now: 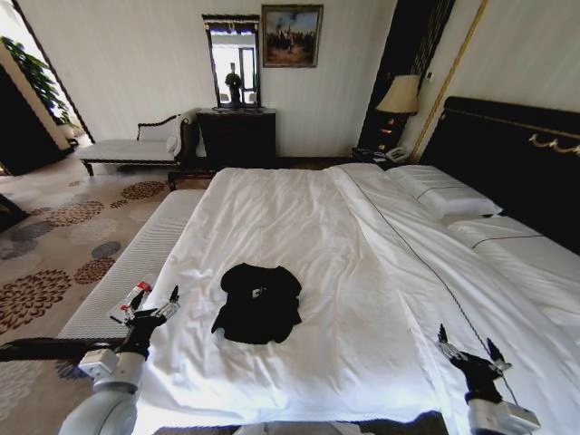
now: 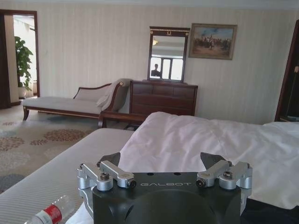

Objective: Fold the clothes on the bed.

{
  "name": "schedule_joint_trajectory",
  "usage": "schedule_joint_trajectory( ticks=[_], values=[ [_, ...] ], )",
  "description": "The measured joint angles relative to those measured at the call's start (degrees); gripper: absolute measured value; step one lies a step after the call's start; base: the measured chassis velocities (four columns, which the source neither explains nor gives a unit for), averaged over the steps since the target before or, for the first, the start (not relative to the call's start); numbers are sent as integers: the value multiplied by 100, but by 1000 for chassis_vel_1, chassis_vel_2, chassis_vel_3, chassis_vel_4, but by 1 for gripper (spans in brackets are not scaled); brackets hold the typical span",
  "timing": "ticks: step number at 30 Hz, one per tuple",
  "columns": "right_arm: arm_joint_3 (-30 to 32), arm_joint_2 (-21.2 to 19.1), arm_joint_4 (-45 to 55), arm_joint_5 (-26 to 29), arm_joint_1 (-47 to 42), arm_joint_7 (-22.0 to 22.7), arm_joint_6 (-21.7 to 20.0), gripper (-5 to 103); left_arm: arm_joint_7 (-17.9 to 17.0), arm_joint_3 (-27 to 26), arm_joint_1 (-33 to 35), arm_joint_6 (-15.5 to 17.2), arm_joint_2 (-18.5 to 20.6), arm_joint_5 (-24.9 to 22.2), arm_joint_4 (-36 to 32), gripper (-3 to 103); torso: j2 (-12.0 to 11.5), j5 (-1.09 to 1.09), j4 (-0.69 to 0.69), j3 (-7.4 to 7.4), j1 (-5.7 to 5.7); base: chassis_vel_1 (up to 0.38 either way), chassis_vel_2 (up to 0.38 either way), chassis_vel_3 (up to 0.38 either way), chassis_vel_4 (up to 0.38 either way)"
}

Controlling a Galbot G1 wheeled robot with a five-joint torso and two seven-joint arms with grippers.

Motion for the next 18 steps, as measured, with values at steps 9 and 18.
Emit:
schedule_joint_trajectory(
  ticks=[9,18],
  values=[
    [-242,7,91,-116,-77,-26,43,100,68,131,181,9,-55,-76,449,97,0,1,0,0,0,0,0,0,0],
    [-612,-381,763,928,10,233,-741,100,94,103,190,144,-115,-252,677,97,0,-2,0,0,0,0,0,0,0]
  ],
)
